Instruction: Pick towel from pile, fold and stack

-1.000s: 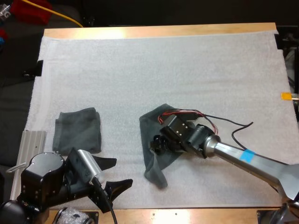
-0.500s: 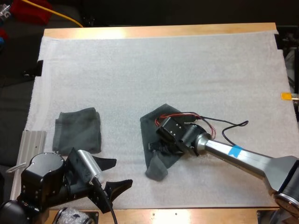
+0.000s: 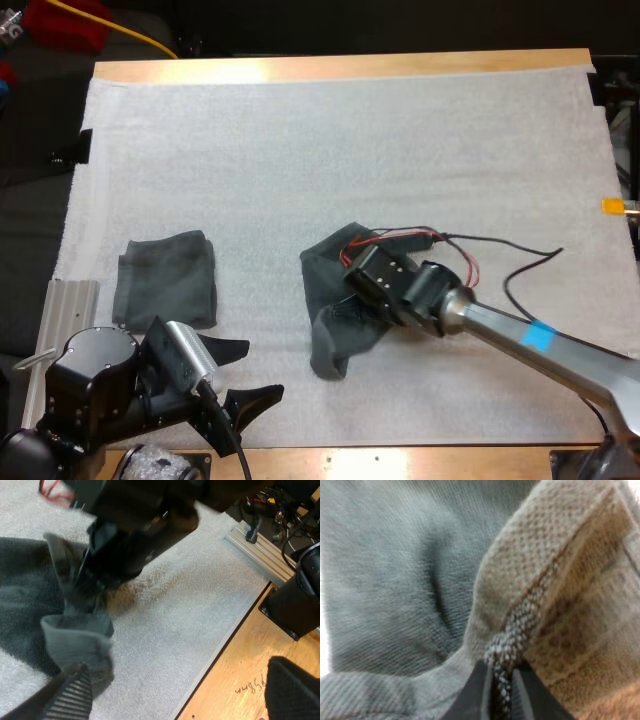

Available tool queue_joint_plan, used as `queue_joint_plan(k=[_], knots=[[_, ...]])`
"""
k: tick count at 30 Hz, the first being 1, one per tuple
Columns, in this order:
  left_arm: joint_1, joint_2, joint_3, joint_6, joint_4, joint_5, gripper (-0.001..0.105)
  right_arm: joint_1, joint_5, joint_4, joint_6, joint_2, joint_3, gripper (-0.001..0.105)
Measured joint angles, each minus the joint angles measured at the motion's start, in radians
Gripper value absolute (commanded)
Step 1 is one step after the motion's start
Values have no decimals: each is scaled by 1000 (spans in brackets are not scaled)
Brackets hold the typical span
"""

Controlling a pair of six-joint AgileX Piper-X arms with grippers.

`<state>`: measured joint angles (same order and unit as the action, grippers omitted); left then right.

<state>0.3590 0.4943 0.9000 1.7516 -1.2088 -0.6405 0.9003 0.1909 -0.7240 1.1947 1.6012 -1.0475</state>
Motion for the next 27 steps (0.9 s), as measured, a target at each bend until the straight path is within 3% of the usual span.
queue_joint_plan(k=[14, 21, 27], knots=[[0, 0, 0, 0, 0, 0, 69, 0, 10, 156, 73, -253, -54, 0], [0, 0, 0, 0, 0, 0, 69, 0, 92, 18, 75, -255, -37, 0], [0, 0, 0, 0, 0, 0, 69, -17, 152, -77, 53, -255, 51, 3]])
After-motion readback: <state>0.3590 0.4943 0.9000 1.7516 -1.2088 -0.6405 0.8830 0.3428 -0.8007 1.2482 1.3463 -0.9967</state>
